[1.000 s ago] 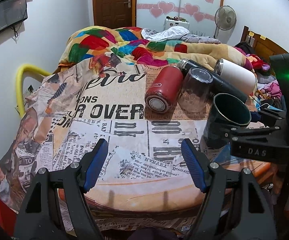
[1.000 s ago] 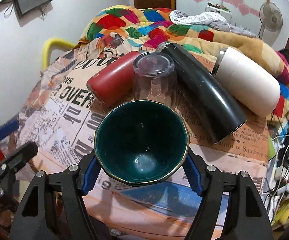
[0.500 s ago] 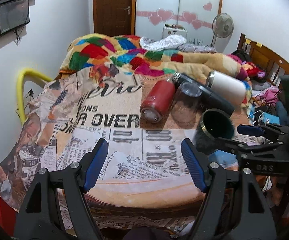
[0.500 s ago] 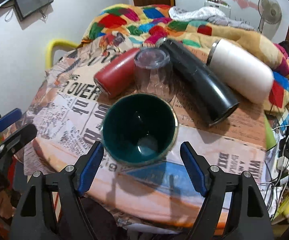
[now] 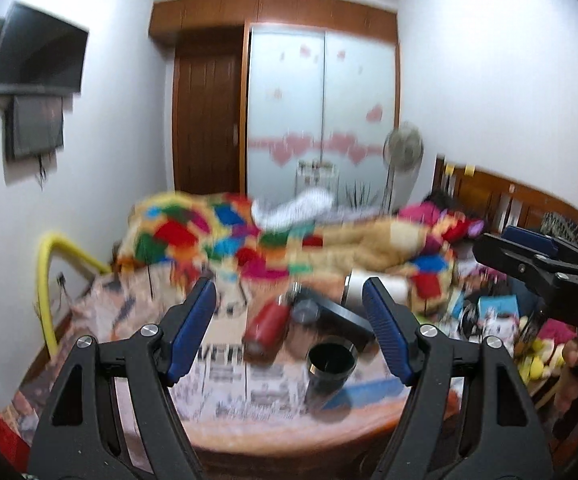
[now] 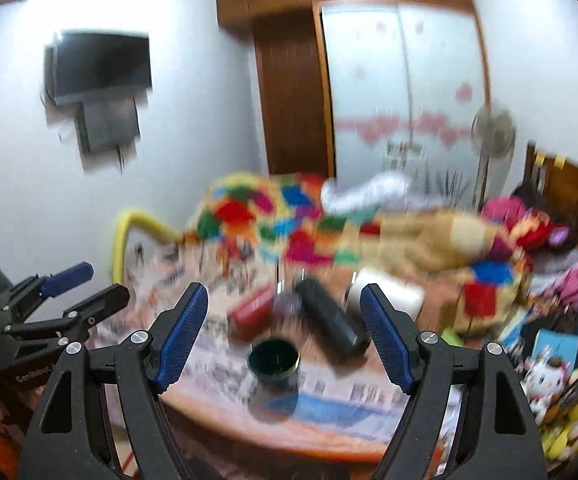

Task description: Flip cup upright

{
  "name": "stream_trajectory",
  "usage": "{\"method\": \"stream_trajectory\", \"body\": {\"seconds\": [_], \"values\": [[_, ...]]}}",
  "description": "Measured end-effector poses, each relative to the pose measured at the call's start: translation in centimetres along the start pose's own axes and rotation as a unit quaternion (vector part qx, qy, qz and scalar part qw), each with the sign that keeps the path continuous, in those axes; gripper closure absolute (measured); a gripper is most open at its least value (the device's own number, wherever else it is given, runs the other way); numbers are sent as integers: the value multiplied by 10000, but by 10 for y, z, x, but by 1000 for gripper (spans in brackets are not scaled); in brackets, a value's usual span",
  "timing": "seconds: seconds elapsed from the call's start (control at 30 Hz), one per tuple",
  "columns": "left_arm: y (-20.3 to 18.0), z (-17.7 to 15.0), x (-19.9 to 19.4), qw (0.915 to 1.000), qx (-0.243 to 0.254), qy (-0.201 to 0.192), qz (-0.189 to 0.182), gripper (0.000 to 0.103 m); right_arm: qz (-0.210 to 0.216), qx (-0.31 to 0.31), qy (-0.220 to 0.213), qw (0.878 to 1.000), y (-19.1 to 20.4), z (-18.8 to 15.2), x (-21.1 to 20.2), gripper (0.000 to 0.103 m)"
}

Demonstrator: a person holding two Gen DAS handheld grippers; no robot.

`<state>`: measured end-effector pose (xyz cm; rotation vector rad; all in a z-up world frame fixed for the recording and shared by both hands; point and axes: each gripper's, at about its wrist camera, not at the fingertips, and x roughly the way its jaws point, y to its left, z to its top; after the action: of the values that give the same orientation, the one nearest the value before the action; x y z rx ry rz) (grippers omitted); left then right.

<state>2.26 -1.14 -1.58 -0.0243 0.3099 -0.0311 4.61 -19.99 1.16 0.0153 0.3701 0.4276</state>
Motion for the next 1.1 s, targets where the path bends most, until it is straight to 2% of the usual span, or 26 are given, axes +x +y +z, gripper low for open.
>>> {"method": "stream_trajectory", "body": {"seconds": [0.13, 0.33, 0.43, 0.5, 0.63, 1.1], "values": [[-10, 16, -35, 9984, 0, -557, 74, 28, -27, -68, -615, 9981, 12, 10, -37, 27], [-13, 18, -68, 9951, -134, -961, 166, 20, -46, -126, -1012, 9948, 27, 7, -58, 24], [-13, 14, -75, 9946, -137, -1002, 249, 13, -143, -159, -1072, 9940, 27, 2, -61, 18], [-12, 10, -79, 9942, -152, -1024, 308, 7, -226, -167, -1065, 9939, 27, -2, -60, 9], [-15, 5, -87, 9932, -112, -1056, 472, 3, -296, -138, -1057, 9939, 28, -7, -58, 0], [-11, -1, -88, 9937, -233, -949, 553, 1, -335, -158, -989, 9944, 27, -13, -69, 0]]}}
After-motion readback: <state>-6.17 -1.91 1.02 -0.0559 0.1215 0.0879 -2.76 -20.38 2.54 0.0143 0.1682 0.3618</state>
